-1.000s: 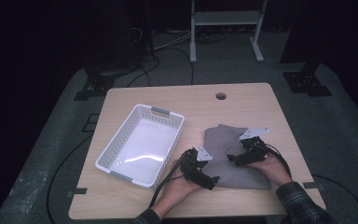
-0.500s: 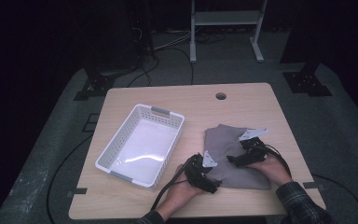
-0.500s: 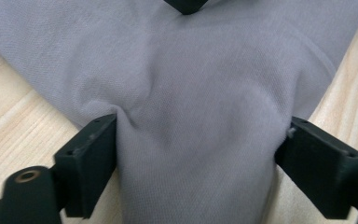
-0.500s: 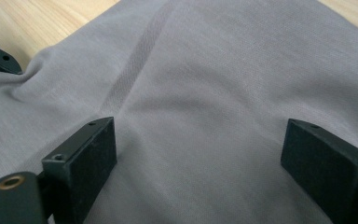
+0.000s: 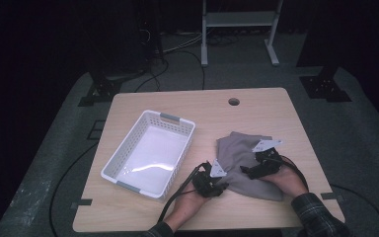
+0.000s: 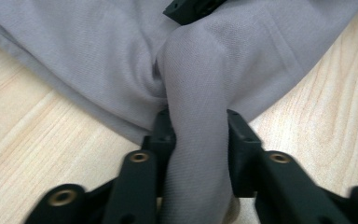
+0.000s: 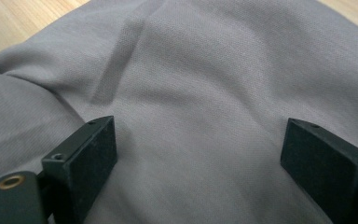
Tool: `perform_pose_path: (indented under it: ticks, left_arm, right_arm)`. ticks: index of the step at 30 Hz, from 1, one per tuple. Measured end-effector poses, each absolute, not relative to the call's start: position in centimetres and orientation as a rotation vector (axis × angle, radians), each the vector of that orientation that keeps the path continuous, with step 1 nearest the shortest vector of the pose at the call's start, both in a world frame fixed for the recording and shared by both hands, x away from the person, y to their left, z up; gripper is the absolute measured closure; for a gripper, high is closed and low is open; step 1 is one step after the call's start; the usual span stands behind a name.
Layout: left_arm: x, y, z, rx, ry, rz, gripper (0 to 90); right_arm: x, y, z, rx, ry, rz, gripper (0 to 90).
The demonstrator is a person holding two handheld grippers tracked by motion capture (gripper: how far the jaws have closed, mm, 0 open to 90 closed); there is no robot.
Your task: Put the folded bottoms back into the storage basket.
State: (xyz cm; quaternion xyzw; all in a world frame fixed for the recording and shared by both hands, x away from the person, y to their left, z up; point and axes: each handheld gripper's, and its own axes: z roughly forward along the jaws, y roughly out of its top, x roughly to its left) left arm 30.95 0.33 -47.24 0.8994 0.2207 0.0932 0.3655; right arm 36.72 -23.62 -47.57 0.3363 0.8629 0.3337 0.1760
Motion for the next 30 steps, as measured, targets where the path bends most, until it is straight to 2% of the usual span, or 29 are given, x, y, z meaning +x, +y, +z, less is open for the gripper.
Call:
perform_pose_path:
  ticks: [6, 13, 23, 30]
  left_arm:
    - [30.9, 0.4, -47.2, 2.317, 0.569, 0.232, 74.6]
    - [30.5, 0.9, -47.0, 2.331, 0.563, 0.205, 74.6]
    - [29.7, 1.7, -46.9, 2.338, 0.566, 0.165, 74.5]
    - [29.7, 1.7, -46.9, 2.339, 0.567, 0.16, 74.5]
  right_arm:
    - [36.7, -23.6, -46.9, 0.984, 2.493, 0.911, 10.2]
    - [36.8, -25.9, -44.6, 1.0, 2.402, 0.995, 10.2]
    - [40.5, -27.5, -43.8, 1.056, 2.367, 1.043, 10.2]
    - [43.1, -27.0, -45.6, 1.067, 2.461, 1.036, 10.2]
